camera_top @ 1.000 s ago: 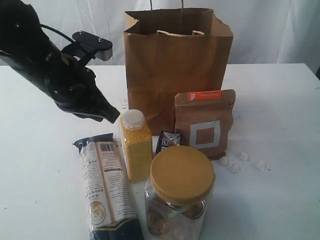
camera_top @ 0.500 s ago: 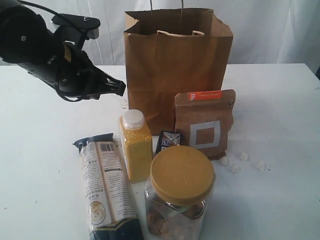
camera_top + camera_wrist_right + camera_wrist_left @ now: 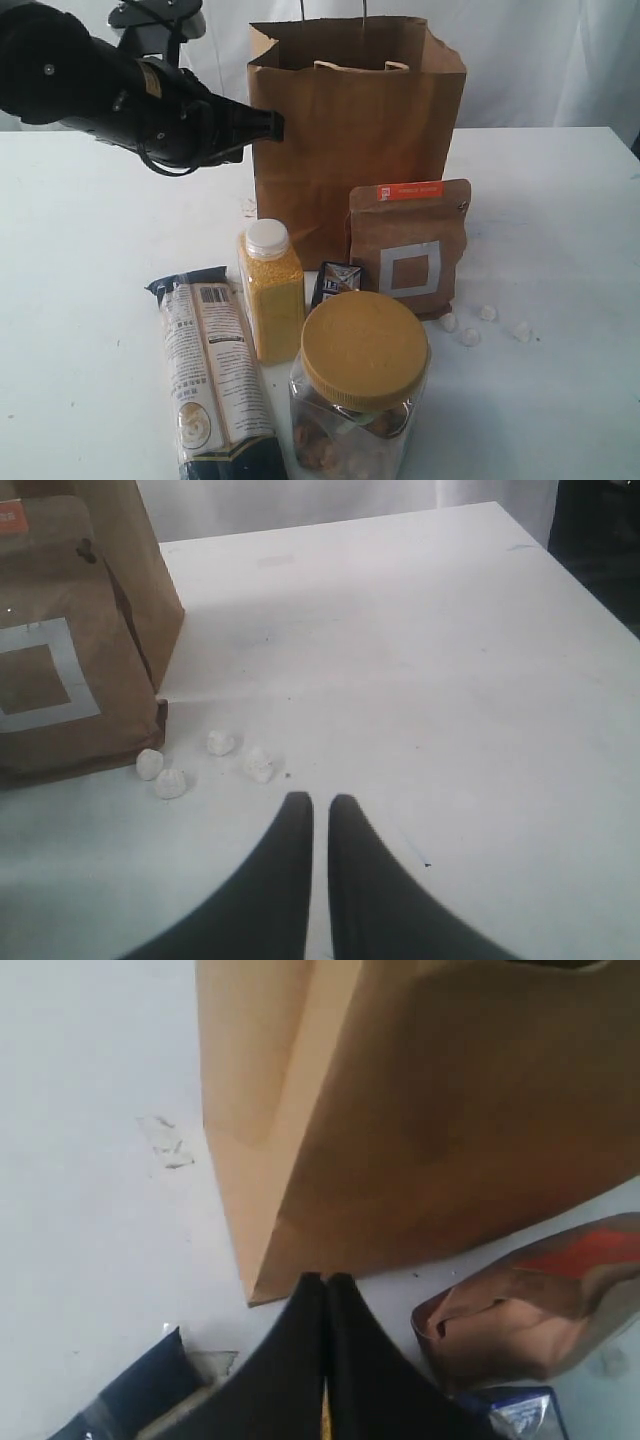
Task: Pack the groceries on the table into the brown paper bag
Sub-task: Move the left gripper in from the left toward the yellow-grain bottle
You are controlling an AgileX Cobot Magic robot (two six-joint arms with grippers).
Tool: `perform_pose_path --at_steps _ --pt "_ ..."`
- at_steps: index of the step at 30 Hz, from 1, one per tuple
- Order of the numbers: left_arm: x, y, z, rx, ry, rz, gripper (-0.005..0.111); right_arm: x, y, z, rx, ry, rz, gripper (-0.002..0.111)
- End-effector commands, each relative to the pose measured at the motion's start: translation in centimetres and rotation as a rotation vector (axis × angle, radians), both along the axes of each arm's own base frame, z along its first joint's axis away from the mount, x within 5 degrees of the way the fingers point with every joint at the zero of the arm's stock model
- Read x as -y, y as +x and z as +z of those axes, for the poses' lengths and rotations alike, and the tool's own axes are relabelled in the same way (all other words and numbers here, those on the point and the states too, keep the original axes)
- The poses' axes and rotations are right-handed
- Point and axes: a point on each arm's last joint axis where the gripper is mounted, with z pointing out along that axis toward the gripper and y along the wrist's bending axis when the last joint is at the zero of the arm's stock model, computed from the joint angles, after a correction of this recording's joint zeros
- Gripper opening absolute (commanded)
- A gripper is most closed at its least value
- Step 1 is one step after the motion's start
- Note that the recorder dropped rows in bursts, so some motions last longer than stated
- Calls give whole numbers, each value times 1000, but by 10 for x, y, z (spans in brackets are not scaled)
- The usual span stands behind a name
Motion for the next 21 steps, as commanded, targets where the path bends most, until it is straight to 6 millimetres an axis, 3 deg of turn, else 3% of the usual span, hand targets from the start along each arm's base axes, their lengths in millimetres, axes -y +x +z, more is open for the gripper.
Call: perform_pose_path --at_steps 1,5,14,21 --pt "2 1 -1 16 19 -17 0 0 0 -1 0 -4 1 6" --pt "5 10 -10 88 98 -68 2 0 0 -1 0 -4 1 6" --pt "9 16 -25 26 76 -25 51 0 0 -1 0 -4 1 6" --pt "10 16 -24 53 105 -59 55 0 0 -1 0 -4 1 6"
